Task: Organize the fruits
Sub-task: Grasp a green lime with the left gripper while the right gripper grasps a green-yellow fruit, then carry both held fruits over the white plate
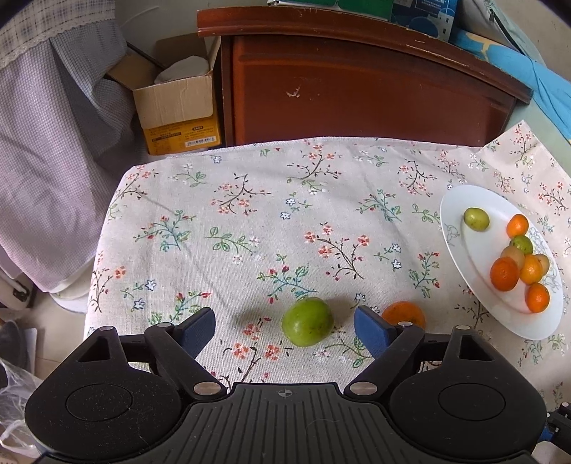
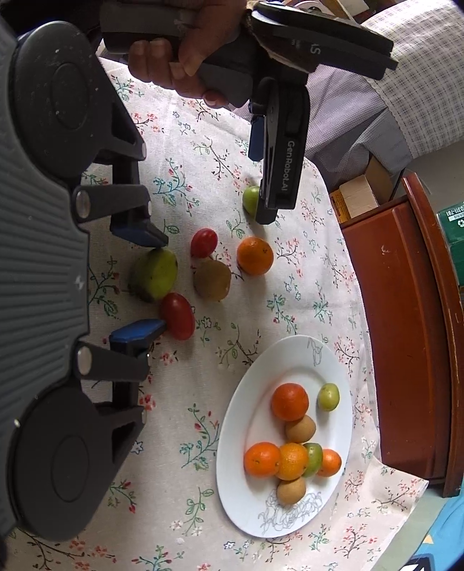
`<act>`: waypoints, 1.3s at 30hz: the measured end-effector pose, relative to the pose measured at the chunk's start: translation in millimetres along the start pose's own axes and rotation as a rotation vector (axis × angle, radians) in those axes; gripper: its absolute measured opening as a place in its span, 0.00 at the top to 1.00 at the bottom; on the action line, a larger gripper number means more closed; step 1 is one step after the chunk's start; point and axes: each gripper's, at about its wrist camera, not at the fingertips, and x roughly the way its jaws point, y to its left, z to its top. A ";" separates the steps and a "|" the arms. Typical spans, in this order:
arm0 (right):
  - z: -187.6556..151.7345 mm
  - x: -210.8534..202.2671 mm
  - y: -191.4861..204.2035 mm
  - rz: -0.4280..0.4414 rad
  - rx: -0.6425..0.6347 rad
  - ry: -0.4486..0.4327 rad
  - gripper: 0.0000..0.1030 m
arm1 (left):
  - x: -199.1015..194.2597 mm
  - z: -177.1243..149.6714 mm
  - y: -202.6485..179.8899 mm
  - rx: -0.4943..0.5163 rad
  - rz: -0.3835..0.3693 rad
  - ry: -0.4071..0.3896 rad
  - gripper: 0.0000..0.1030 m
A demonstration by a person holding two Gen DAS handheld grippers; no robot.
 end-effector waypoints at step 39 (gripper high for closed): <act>9.5 -19.0 3.7 0.113 0.010 -0.040 0.68 | -41.0 2.9 -19.7 0.028 -0.006 -0.119 0.72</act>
